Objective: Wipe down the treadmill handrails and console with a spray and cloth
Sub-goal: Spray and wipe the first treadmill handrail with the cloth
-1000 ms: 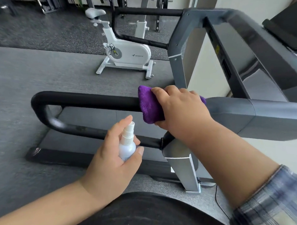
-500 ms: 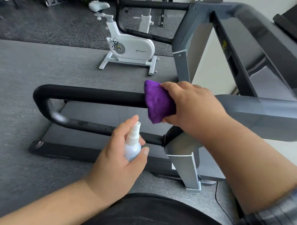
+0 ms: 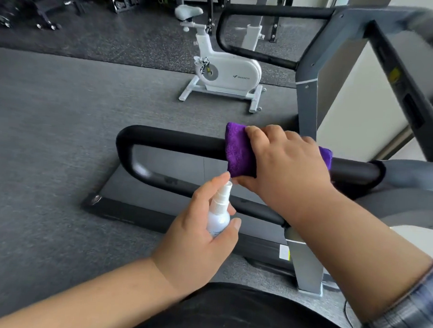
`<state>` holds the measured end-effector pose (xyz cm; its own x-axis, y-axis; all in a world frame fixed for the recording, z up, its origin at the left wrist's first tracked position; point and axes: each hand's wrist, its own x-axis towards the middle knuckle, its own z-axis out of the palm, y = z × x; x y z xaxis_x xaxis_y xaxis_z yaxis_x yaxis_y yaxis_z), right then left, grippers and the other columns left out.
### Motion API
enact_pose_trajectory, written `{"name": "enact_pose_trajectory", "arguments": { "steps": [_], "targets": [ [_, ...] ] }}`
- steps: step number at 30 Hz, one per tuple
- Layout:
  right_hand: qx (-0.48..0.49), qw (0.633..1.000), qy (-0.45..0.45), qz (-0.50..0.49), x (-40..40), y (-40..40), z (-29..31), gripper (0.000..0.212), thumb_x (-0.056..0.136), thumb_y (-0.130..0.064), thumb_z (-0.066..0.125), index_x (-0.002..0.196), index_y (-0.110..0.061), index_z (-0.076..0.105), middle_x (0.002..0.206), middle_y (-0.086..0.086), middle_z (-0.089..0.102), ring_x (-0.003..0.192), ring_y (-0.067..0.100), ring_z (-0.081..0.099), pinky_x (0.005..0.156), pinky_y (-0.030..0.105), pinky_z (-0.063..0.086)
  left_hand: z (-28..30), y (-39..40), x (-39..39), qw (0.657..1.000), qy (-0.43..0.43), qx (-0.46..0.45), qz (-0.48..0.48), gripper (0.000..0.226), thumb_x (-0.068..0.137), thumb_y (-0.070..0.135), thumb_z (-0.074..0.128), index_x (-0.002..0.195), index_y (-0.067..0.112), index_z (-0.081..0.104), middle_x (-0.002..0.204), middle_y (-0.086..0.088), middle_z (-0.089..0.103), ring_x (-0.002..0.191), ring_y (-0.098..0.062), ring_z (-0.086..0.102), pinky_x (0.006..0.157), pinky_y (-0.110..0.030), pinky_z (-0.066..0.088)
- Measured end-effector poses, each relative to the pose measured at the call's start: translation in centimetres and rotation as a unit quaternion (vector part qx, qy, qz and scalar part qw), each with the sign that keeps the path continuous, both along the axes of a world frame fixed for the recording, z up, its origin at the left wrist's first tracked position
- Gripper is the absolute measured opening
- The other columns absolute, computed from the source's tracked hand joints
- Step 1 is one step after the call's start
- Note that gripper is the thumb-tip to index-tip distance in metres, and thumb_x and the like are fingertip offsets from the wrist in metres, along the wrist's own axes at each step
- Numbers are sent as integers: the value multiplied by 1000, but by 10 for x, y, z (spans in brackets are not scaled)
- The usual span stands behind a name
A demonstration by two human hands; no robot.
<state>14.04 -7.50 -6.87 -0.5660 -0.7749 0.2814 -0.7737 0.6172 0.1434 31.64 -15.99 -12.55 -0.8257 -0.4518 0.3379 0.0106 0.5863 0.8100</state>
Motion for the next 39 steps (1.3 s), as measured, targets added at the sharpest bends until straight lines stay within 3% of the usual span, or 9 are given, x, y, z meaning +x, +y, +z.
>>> {"name": "enact_pose_trajectory", "arguments": {
  "steps": [9, 20, 24, 28, 32, 36, 39],
  "targets": [
    [10, 1000, 8, 6, 31, -73, -2, 92, 73, -79, 61, 141, -21, 41, 114, 5, 60, 92, 31, 63, 76, 41, 49, -2, -73, 26, 1000, 11, -5, -8, 67, 85, 36, 60, 134, 68, 26, 101, 17, 60, 95, -9, 61, 83, -7, 41],
    [29, 1000, 10, 5, 84, -196, -6, 83, 79, -74, 57, 143, -24, 38, 119, 3, 57, 96, 30, 61, 78, 41, 46, 1, -201, 75, 1000, 30, -1, -8, 68, 84, 38, 60, 135, 67, 27, 103, 18, 60, 97, -6, 61, 84, -5, 39],
    [98, 995, 24, 23, 103, -244, -4, 65, 82, -62, 59, 135, -27, 45, 120, 3, 54, 98, 31, 57, 74, 39, 38, 0, -238, 91, 999, 42, 12, -19, 68, 83, 37, 60, 134, 67, 27, 101, 19, 59, 96, -6, 61, 86, -6, 40],
    [212, 973, 70, 56, 128, -290, -13, 30, 89, -37, 57, 117, -27, 59, 108, 2, 54, 96, 30, 52, 70, 38, 30, -3, -264, 103, 998, 43, 21, -43, 68, 83, 38, 59, 134, 69, 27, 100, 19, 59, 97, -6, 61, 88, -7, 39],
    [323, 937, 123, 55, 139, -314, -32, 31, 96, -35, 47, 123, -25, 60, 116, 4, 55, 106, 32, 51, 84, 44, 38, -5, -280, 112, 995, 49, 31, -77, 70, 83, 37, 60, 135, 68, 25, 102, 17, 59, 96, -6, 62, 88, -8, 41],
    [409, 898, 153, 52, 157, -327, -55, 42, 97, -38, 48, 132, -17, 53, 128, 7, 50, 124, 37, 44, 107, 53, 32, -13, -294, 122, 995, 46, 44, -75, 79, 83, 26, 67, 132, 71, 25, 103, 17, 60, 97, -5, 62, 86, -6, 41],
    [348, 931, 107, 24, 161, -322, -59, 40, 94, -39, 52, 130, -21, 54, 129, 3, 51, 125, 34, 42, 110, 48, 26, -17, -299, 130, 994, 47, 56, -75, 79, 82, 22, 66, 132, 69, 27, 103, 20, 60, 98, -3, 61, 85, -2, 38]
  ]
}}
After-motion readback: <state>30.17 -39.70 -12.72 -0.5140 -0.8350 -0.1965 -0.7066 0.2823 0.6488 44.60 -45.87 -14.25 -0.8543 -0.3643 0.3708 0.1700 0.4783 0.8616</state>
